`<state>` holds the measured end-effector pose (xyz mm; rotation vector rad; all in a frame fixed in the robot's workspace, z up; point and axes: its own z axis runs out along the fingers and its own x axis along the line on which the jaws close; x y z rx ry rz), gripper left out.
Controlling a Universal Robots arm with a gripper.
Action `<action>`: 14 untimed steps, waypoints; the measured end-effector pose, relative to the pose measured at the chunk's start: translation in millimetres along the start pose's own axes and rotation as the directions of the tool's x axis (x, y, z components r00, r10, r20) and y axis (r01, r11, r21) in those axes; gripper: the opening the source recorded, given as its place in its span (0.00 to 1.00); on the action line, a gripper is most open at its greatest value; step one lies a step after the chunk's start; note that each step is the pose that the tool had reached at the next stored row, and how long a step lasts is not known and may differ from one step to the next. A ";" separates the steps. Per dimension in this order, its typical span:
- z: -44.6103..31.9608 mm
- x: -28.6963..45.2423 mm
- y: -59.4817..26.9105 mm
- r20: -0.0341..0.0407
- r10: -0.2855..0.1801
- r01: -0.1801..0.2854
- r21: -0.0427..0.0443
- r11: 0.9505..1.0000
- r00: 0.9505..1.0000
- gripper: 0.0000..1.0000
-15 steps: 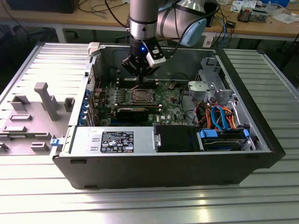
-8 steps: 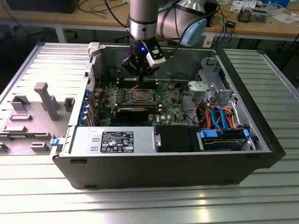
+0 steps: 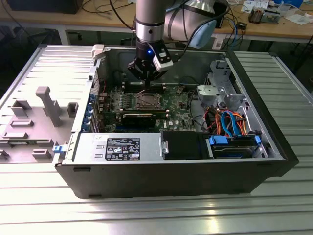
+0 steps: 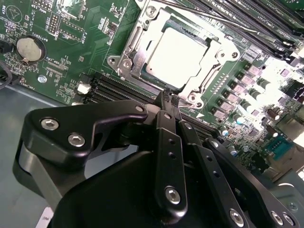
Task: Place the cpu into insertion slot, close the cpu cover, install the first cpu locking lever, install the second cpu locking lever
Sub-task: 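Install the first cpu locking lever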
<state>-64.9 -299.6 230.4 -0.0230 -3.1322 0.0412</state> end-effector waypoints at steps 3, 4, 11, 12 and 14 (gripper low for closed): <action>4.7 0.0 0.2 0.000 0.000 0.000 0.000 1.000 1.000 0.11; 6.0 0.0 0.2 -0.001 0.000 0.000 0.000 1.000 1.000 0.11; 12.4 -0.1 0.4 -0.007 0.000 0.000 0.000 1.000 1.000 0.11; 13.0 -0.2 0.3 -0.008 0.000 0.000 0.000 1.000 1.000 0.11; 12.7 -1.0 0.4 -0.010 0.000 0.000 0.000 1.000 1.000 0.11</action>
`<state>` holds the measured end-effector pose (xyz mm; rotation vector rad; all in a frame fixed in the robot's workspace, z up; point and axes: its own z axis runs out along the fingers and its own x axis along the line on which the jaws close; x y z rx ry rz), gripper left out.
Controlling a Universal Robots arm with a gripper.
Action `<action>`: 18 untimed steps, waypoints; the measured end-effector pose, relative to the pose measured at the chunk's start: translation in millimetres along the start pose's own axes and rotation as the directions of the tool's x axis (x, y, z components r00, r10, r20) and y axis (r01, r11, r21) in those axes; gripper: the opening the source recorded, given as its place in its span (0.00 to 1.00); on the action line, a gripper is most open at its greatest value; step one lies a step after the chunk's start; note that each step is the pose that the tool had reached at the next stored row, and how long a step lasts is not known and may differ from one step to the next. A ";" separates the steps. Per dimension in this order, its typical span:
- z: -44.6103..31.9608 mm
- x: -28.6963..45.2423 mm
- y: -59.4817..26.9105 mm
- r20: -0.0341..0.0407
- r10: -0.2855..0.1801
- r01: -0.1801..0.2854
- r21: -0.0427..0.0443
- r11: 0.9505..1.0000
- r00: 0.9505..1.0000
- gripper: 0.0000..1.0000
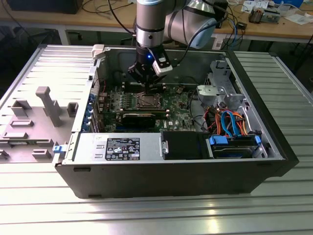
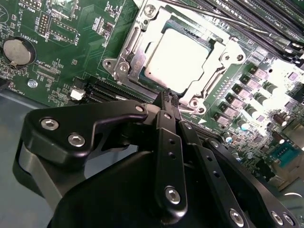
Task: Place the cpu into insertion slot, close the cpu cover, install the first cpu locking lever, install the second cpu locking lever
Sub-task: 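Install the first cpu locking lever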
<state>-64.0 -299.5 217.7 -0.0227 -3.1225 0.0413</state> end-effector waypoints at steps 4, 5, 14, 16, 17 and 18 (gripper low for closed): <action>-7.1 -0.7 -0.1 -0.005 0.000 0.000 0.000 1.000 1.000 0.11; -9.3 -0.7 0.0 -0.006 0.000 0.000 0.000 1.000 1.000 0.11; -13.7 -0.4 7.0 -0.008 -0.034 0.034 0.004 0.999 0.999 0.11; -13.7 -0.4 8.0 -0.008 -0.037 0.037 0.004 0.999 0.999 0.11; -13.7 -0.5 8.2 -0.008 -0.037 0.037 0.005 0.999 0.999 0.11; -13.7 -0.8 8.3 -0.008 -0.037 0.037 0.006 0.999 0.999 0.11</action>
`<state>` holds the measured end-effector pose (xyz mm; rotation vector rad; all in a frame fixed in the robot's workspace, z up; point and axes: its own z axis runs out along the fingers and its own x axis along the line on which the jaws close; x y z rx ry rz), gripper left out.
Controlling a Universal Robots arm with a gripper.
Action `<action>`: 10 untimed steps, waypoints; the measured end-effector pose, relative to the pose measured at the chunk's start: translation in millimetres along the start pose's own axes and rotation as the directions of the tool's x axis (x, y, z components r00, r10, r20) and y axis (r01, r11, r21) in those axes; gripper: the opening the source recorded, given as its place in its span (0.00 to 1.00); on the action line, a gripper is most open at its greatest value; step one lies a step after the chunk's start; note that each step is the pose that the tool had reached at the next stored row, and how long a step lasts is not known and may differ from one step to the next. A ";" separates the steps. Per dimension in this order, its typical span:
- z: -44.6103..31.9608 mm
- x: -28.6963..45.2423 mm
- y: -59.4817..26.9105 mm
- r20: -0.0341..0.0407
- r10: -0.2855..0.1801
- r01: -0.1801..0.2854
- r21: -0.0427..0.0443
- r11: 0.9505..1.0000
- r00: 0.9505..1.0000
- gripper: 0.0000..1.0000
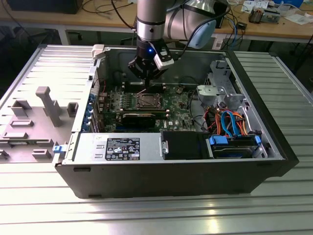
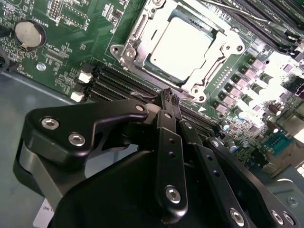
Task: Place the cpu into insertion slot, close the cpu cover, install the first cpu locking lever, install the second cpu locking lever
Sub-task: 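Install the first cpu locking lever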
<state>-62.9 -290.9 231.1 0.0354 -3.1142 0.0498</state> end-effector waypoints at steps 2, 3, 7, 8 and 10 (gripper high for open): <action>0.7 -4.3 0.1 0.000 0.000 0.000 0.002 1.000 1.000 0.11; 1.1 -6.2 0.2 0.000 0.000 0.000 0.003 1.000 1.000 0.11; 1.7 -9.5 0.2 0.000 0.000 0.000 0.004 1.000 1.000 0.11; 2.2 -10.8 0.2 0.000 0.000 0.000 0.004 1.000 1.000 0.11; 4.0 -13.8 0.4 0.000 0.000 0.000 0.004 1.000 1.000 0.11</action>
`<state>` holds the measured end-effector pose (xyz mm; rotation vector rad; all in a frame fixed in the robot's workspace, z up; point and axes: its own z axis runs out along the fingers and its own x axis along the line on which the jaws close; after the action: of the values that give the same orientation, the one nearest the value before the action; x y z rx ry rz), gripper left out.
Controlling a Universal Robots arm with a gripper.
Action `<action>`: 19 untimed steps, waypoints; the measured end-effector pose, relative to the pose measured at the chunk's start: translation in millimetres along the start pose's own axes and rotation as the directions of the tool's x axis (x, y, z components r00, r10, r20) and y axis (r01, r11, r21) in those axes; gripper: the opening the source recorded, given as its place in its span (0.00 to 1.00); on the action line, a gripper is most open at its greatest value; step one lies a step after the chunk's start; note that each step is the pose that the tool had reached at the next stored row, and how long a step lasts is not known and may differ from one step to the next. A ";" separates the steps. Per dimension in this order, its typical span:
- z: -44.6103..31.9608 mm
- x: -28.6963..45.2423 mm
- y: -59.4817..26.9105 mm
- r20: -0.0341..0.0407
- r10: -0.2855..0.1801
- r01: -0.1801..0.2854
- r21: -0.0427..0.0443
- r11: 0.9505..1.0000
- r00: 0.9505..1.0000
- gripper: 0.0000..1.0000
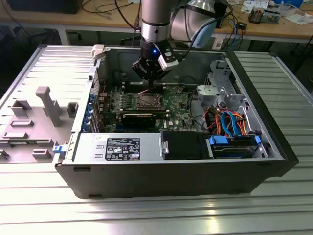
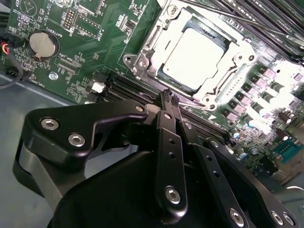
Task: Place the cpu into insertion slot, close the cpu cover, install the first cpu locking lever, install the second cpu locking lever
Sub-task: 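Install the first cpu locking lever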
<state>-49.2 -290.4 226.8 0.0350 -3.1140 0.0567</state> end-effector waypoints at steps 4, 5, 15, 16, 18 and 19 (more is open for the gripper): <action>6.2 -1.6 0.2 0.000 0.000 0.000 0.000 1.000 1.000 0.11; 6.4 -1.5 0.1 0.000 0.000 0.000 0.001 1.000 1.000 0.11; 15.4 -4.4 0.5 -0.002 0.000 0.000 0.000 1.000 1.000 0.11; 15.3 -4.5 0.4 -0.002 0.000 0.000 0.000 1.000 1.000 0.11; 15.4 -4.6 0.4 -0.002 0.000 0.000 0.000 1.000 1.000 0.11; 15.4 -4.7 0.5 -0.002 0.000 0.000 0.000 1.000 1.000 0.11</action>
<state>-44.9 -290.4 211.2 0.0349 -3.1123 0.0571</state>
